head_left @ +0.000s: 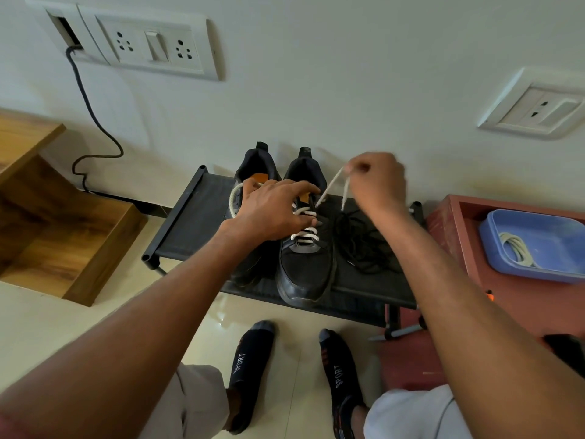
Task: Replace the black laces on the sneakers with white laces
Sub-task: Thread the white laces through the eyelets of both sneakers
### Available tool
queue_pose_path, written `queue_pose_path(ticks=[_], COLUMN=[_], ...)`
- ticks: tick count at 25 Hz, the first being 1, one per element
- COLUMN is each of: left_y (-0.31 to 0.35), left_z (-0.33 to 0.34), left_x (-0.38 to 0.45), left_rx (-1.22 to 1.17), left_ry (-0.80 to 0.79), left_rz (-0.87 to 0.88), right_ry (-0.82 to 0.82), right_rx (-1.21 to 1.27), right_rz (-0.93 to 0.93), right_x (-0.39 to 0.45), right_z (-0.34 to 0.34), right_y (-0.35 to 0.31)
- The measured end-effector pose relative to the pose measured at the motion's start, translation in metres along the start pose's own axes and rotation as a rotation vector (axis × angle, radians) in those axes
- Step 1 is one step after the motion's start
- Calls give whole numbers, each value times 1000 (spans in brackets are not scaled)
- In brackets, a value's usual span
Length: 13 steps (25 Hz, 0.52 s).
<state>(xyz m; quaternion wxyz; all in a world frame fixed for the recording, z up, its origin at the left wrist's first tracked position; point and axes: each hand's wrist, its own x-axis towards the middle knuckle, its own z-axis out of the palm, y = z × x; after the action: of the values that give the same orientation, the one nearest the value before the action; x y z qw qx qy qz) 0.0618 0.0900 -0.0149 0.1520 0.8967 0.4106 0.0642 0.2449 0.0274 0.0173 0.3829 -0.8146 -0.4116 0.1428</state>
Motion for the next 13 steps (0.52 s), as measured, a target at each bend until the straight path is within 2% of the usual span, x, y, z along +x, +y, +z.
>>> queue_pose_path(ticks=[1,2,3,4,7,8,9,10,13], left_y=[-1,-2,-2,-2,-1,-2,-2,-2,-3], left_z=[0,-1,-3,-3,-3,-3,-2,-2,-2], left_x=[0,0,0,0,1,1,0,0,0], left_rx=[1,2,2,3,29,25,17,9,-10], left_ry=[0,-1,-6,-10,2,0,-3,-7,-26], left_rz=[2,2,2,1,7,6,5,2,4], right_ry=[204,327,322,195,-410,-497,-477,-387,200], right_rx=[80,91,46,-15,-217,-252,-240,-187,21], right_rz=[16,0,-40,-87,-101,-88,-76,-58,8], right_x=[3,6,6,4,-8,-10,-10,-8,-1], right_z=[-9,-13,-14,-10,14,20,22,19,-6], right_y=[-2,-1,0,2,6,8,7,5,0])
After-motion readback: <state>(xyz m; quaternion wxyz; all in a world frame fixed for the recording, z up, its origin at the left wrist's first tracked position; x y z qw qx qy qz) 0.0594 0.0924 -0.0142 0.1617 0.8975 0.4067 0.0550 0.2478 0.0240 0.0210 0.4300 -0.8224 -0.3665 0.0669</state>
